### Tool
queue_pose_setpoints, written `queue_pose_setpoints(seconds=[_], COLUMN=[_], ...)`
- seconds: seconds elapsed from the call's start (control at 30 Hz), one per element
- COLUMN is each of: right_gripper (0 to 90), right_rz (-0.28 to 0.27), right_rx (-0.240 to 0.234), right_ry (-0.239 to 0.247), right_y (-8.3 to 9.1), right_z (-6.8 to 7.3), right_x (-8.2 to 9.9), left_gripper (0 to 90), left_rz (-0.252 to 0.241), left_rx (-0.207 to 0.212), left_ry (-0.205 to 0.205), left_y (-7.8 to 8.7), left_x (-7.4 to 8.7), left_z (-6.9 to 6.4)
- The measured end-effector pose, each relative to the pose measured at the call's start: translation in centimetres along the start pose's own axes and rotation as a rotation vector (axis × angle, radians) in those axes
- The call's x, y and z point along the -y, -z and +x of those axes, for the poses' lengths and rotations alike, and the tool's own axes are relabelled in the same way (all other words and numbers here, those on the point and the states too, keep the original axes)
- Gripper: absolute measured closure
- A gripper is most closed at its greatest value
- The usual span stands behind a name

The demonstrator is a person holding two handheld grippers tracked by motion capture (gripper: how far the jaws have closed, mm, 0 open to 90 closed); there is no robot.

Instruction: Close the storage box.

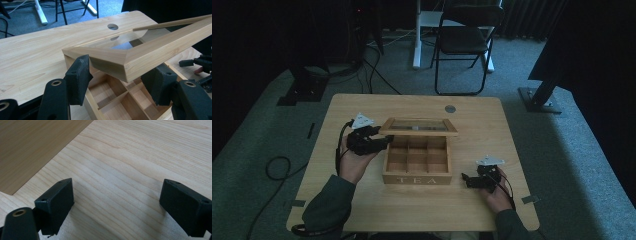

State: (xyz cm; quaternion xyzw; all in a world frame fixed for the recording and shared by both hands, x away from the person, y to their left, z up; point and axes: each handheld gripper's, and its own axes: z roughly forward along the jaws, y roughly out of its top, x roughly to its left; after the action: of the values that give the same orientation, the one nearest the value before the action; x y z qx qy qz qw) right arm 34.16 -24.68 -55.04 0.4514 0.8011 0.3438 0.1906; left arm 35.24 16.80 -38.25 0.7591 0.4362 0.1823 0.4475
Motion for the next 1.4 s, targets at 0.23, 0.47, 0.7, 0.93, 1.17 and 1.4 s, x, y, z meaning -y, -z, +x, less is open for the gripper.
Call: queue_pose_setpoints(seconds=[0.23,0.47,0.7,0.93,1.17,1.4], right_gripper=[11.6,11.6,11.7,11.6,11.6,11.7], right_rz=[-0.001,0.002,0.001,0.000,0.000,0.001], right_rx=[0.001,0.000,0.000,0.000,-0.001,-0.001], right_ry=[0.002,-0.001,0.000,0.001,0.000,0.001], right_y=[0.0,0.0,0.0,0.0,0.0,0.0], right_z=[0.0,0.0,0.0,0.0,0.0,0.0], right_x=[0.0,0.0,0.0,0.0,0.0,0.0], left_gripper=[40.2,39.4,39.3,38.5,37.6,37.4], left_rz=[-0.005,-0.004,0.003,0.011,0.014,0.019], left_rx=[0.006,0.012,0.009,0.007,0.001,0.004], left_ry=[0.000,0.000,-0.003,-0.009,-0.012,-0.007], left_y=[0.0,0.0,0.0,0.0,0.0,-0.1], left_x=[0.6,1.1,1.5,2.1,2.8,3.4], left_z=[-0.1,-0.2,-0.3,-0.6,-0.9,-0.9])
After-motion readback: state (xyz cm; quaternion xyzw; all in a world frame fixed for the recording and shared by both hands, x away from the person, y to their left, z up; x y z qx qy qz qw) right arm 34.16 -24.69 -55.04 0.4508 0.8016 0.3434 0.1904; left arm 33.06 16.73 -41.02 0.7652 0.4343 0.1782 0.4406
